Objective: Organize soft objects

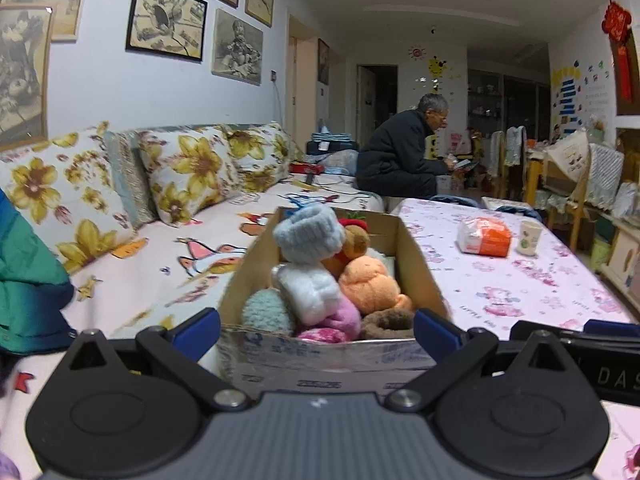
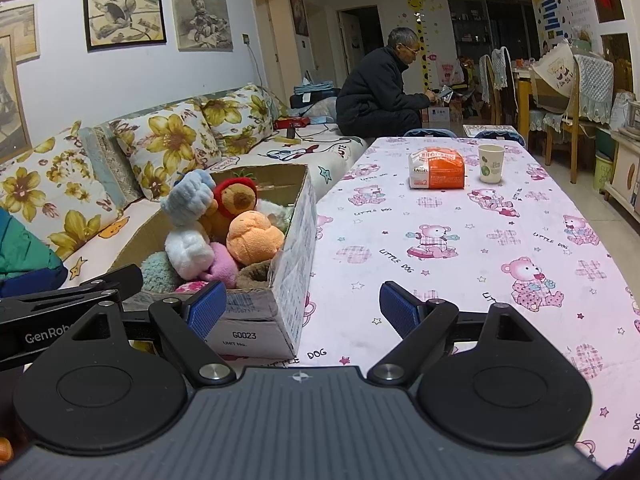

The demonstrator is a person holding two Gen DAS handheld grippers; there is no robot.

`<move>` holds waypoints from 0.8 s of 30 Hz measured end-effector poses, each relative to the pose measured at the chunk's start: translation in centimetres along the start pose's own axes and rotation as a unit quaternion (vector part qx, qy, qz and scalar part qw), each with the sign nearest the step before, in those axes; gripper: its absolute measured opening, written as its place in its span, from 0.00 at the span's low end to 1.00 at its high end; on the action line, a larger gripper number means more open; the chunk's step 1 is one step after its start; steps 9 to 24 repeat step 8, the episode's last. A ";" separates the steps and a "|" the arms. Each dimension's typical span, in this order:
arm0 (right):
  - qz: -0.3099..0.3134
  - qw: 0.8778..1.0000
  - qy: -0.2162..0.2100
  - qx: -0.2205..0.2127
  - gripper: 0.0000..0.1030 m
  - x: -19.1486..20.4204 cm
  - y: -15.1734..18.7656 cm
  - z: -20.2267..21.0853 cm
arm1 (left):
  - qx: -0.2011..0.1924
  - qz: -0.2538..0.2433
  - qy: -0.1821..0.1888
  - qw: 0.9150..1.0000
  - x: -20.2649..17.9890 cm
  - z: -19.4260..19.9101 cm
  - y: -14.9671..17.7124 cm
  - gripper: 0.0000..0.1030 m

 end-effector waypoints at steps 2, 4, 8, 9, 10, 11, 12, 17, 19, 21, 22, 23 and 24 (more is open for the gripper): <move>0.000 1.000 0.001 -0.001 1.00 -0.2 -0.1 0.0 | 0.006 0.010 0.015 1.000 -0.3 -0.4 0.2 0.99; -0.002 1.000 0.001 -0.001 1.00 -0.4 -0.1 -0.1 | 0.007 0.011 0.022 1.000 -0.8 -0.7 0.1 0.99; -0.018 1.000 0.009 -0.019 1.00 -2.3 -1.2 0.2 | -0.006 -0.011 0.024 1.000 -3.1 -0.8 -0.7 0.99; -0.018 1.000 0.009 -0.019 1.00 -2.3 -1.2 0.2 | -0.006 -0.011 0.024 1.000 -3.1 -0.8 -0.7 0.99; -0.018 1.000 0.009 -0.019 1.00 -2.3 -1.2 0.2 | -0.006 -0.011 0.024 1.000 -3.1 -0.8 -0.7 0.99; -0.018 1.000 0.009 -0.019 1.00 -2.3 -1.2 0.2 | -0.006 -0.011 0.024 1.000 -3.1 -0.8 -0.7 0.99; -0.018 1.000 0.009 -0.019 1.00 -2.3 -1.2 0.2 | -0.006 -0.011 0.024 1.000 -3.1 -0.8 -0.7 0.99; -0.018 1.000 0.009 -0.019 1.00 -2.3 -1.2 0.2 | -0.006 -0.011 0.024 1.000 -3.1 -0.8 -0.7 0.99; -0.018 1.000 0.009 -0.019 1.00 -2.3 -1.2 0.2 | -0.006 -0.011 0.024 1.000 -3.1 -0.8 -0.7 0.99; -0.018 1.000 0.009 -0.019 1.00 -2.3 -1.2 0.2 | -0.006 -0.011 0.024 1.000 -3.1 -0.8 -0.7 0.99; -0.018 1.000 0.009 -0.019 1.00 -2.3 -1.2 0.2 | -0.006 -0.011 0.024 1.000 -3.1 -0.8 -0.7 0.99; -0.018 1.000 0.009 -0.019 1.00 -2.3 -1.2 0.2 | -0.006 -0.011 0.024 1.000 -3.1 -0.8 -0.7 0.99; -0.018 1.000 0.009 -0.019 1.00 -2.3 -1.2 0.2 | -0.006 -0.011 0.024 1.000 -3.1 -0.8 -0.7 0.99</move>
Point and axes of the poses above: each gripper's, at about its wrist camera, not at the fingertips, and z roughly against the way its jaws point, x to its left, y to its underside, the point moved 9 cm from there along -z, roughly the way its jaws point, and after that the axes turned 2 degrees about -y, right-handed, at the moved point
